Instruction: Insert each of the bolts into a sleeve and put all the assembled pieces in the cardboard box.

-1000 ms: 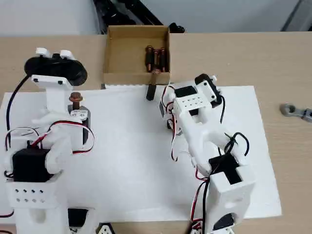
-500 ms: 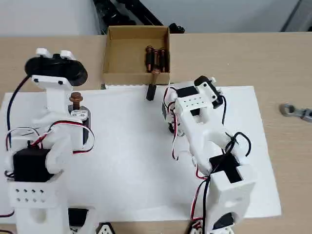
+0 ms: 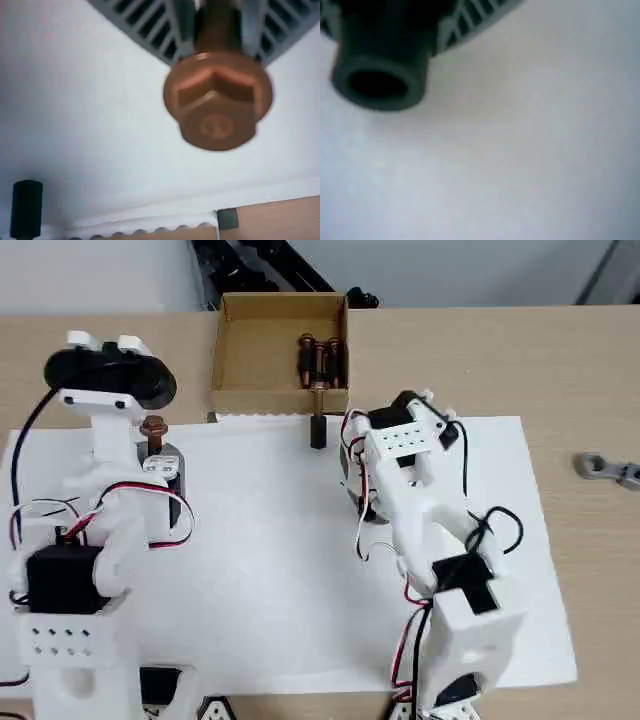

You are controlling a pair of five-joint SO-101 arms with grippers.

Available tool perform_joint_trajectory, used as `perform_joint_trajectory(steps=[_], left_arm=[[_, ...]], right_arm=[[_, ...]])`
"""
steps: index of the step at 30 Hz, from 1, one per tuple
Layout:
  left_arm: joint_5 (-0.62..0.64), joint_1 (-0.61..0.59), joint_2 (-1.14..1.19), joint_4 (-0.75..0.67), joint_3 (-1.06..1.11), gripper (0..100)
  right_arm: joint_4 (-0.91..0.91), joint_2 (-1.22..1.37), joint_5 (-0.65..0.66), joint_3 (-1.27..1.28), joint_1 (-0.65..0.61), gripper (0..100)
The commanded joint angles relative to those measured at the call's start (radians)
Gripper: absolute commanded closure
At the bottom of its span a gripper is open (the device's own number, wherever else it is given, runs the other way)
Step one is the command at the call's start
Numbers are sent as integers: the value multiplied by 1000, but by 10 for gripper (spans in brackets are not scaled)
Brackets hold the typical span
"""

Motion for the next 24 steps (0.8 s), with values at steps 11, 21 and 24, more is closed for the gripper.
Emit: perform_joint_trajectory(steps=[11,21,24], left_arm=[[-6,3,-26,-109,36,994],[124,9,-23,-203,-4,994],[124,68,-28,-203,-25,994]], right_arm=[[39,-509,450,-20,-76,990],[-65,-932,749,3,-143,990],[-108,-1035,827,112,-147,990]])
